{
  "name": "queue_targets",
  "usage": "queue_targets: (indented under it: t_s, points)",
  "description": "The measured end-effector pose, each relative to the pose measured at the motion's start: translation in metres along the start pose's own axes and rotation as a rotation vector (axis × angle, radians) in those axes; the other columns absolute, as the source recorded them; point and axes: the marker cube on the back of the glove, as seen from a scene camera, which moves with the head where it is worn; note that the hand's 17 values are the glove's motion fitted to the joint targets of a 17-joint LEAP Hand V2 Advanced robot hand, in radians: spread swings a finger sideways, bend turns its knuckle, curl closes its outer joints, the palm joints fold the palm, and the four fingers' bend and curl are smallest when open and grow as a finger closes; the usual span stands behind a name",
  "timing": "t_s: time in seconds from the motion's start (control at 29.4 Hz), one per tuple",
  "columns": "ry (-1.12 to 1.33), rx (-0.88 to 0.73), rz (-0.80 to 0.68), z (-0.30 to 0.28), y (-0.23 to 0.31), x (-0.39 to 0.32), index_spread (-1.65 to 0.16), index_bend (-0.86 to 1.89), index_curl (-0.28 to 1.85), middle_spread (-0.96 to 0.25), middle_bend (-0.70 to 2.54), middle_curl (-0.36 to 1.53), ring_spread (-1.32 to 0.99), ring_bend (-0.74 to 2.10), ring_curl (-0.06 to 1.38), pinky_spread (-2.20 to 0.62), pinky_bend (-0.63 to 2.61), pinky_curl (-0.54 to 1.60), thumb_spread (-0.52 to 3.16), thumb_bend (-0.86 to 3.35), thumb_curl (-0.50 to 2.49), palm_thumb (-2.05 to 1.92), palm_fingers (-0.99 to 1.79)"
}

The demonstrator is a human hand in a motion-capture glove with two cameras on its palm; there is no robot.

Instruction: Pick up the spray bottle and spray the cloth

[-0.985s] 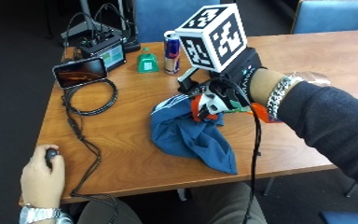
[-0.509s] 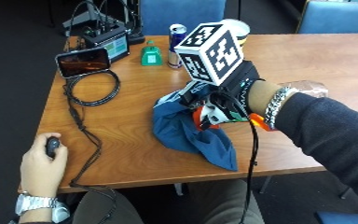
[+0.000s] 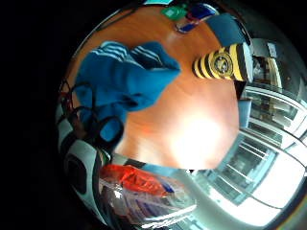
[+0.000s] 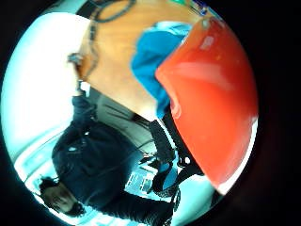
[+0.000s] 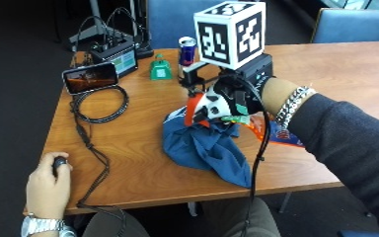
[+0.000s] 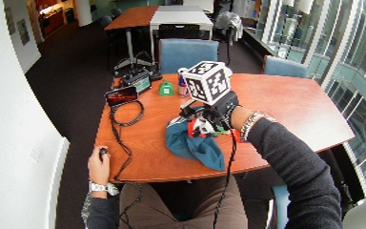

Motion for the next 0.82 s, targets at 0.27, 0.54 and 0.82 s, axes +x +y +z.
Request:
queue_targets:
  t_s: [0.27,0.54,0.82]
  points:
    - [-0.196,0.178,-0.068,-0.044,-0.001,-0.030,-0.29,0.20,0.49,-0.22,0.62,0.48,-0.22,0.66,0.42,-0.32,0.42,0.38,1.24,-0.01,0.27,0.53,1.42]
    - [-0.634,0.526,-0.146,-0.092,-0.009,-0.063,-0.29,0.20,0.49,-0.22,0.62,0.47,-0.21,0.66,0.42,-0.31,0.42,0.38,1.24,-0.02,0.27,0.53,1.42]
    - [-1.001,1.080,-0.047,-0.113,-0.011,-0.087,-0.29,0.20,0.49,-0.22,0.62,0.47,-0.21,0.66,0.42,-0.31,0.41,0.38,1.24,-0.01,0.27,0.52,1.42]
